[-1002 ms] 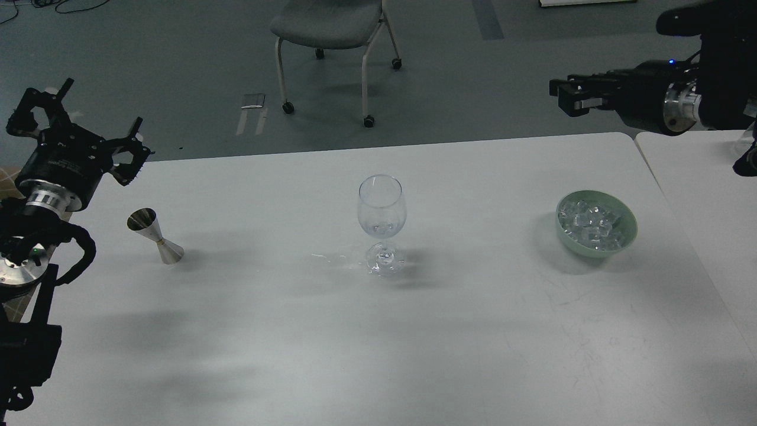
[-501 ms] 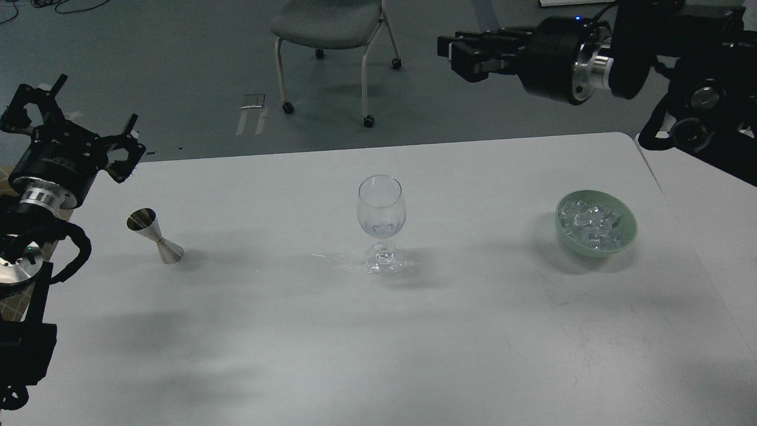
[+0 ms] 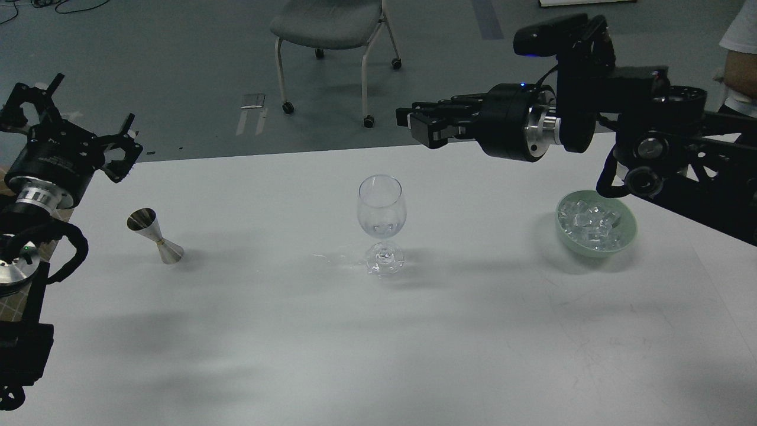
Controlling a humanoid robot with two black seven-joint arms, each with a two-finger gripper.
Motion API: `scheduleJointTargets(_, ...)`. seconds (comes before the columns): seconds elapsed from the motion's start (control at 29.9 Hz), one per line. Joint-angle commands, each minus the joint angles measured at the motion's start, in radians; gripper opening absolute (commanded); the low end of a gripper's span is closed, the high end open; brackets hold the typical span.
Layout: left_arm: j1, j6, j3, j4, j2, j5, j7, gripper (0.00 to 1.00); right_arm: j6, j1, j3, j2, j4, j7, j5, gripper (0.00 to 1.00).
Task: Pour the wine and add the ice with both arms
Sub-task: 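Carry the ice cube with the right gripper over the wine glass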
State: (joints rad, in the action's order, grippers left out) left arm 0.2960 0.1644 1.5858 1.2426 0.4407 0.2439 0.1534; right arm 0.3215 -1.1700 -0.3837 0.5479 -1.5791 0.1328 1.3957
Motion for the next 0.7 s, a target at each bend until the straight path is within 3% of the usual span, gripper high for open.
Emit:
scheduleJointTargets(0.0, -0.003, 0.004, 0.002, 0.0, 0.003, 0.0, 0.0, 0.98, 0.002, 0.013, 0.009, -0.037, 0.002, 0.005, 0.006, 0.14)
scheduleJointTargets(0.67, -0.009, 0.009, 0.006, -0.002, 0.007, -0.001, 0.0, 0.98, 0.002, 0.015, 0.062, -0.141, 0.106, 0.028, 0.063, 0.17)
